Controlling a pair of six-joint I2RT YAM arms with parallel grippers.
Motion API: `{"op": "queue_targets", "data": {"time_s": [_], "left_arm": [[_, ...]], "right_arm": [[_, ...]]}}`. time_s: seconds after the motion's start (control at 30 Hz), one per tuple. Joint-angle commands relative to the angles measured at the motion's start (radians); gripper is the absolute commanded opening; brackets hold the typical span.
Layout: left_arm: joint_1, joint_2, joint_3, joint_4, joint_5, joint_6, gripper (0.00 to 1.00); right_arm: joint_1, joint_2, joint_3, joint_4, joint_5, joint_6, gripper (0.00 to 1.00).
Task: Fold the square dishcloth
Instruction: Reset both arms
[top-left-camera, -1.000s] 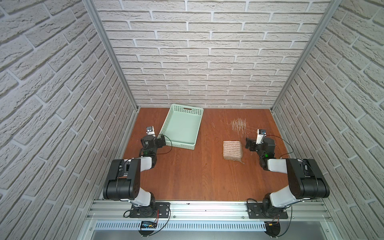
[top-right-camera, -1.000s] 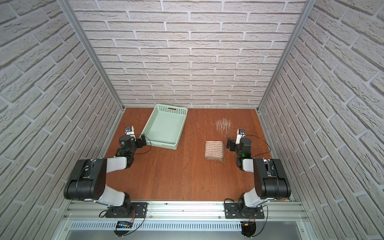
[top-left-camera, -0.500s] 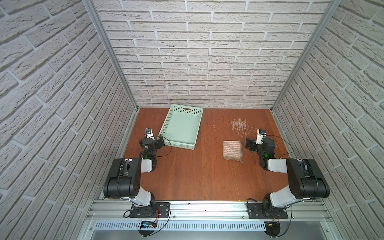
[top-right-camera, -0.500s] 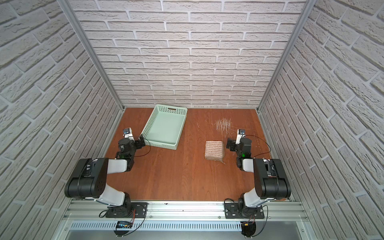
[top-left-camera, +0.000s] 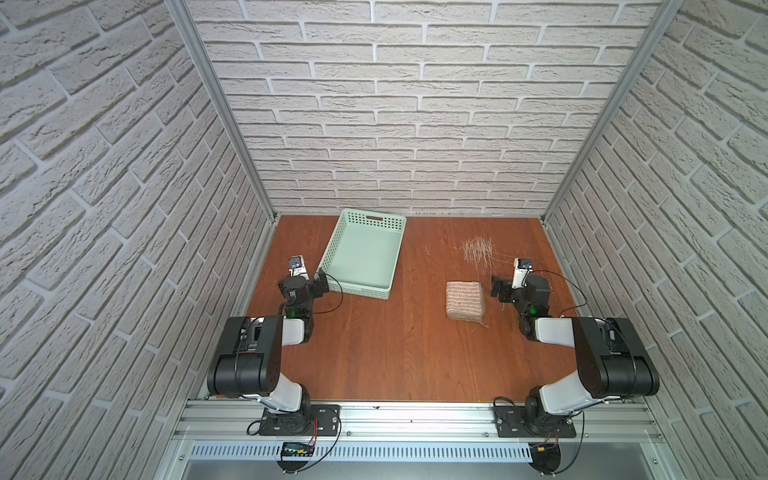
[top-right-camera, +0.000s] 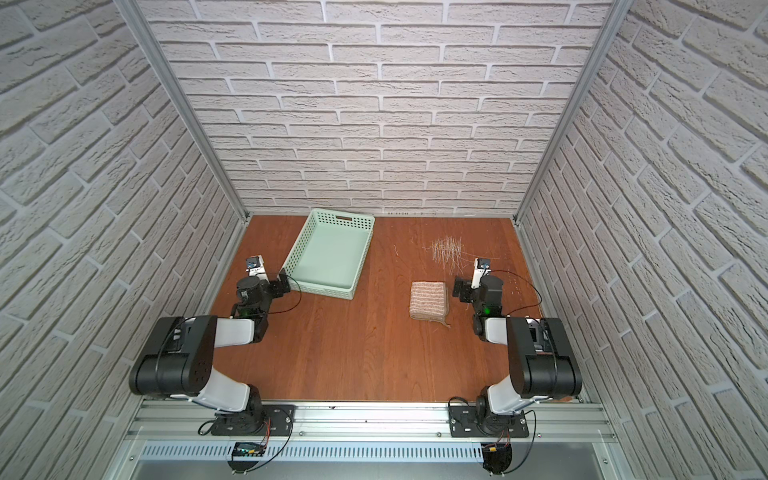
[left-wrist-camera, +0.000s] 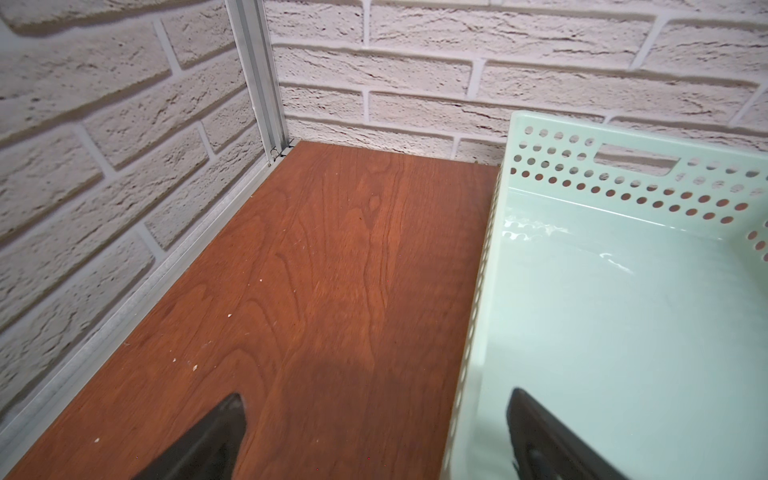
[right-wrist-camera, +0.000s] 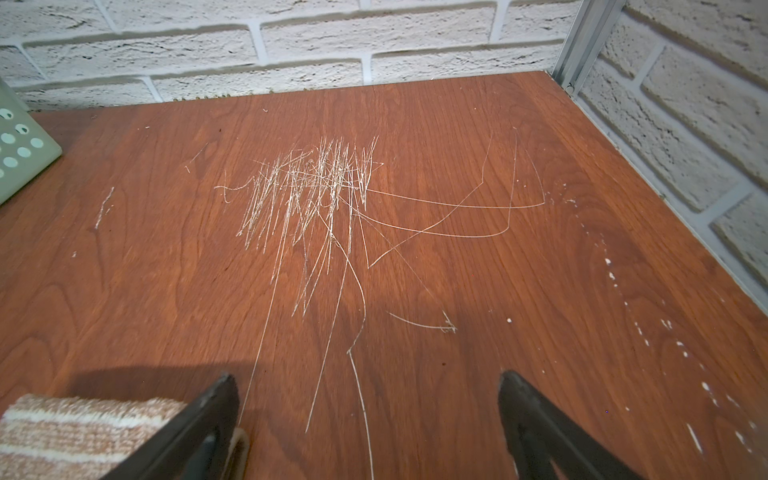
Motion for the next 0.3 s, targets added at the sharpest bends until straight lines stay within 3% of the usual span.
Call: {"op": "queue_targets", "data": {"time_s": [0.0, 0.27], "left_arm": [[0.006, 0.018, -0.021, -0.003, -0.016, 0.004, 0.98], [0.005, 0.018, -0.021, -0.004, -0.019, 0.005, 0.98]], "right_arm": [[0.007, 0.003, -0.005, 0.049, 0.006, -0.011, 0.99], [0.008, 0.002, -0.006, 0.049, 0.006, -0.011, 0.99]]}}
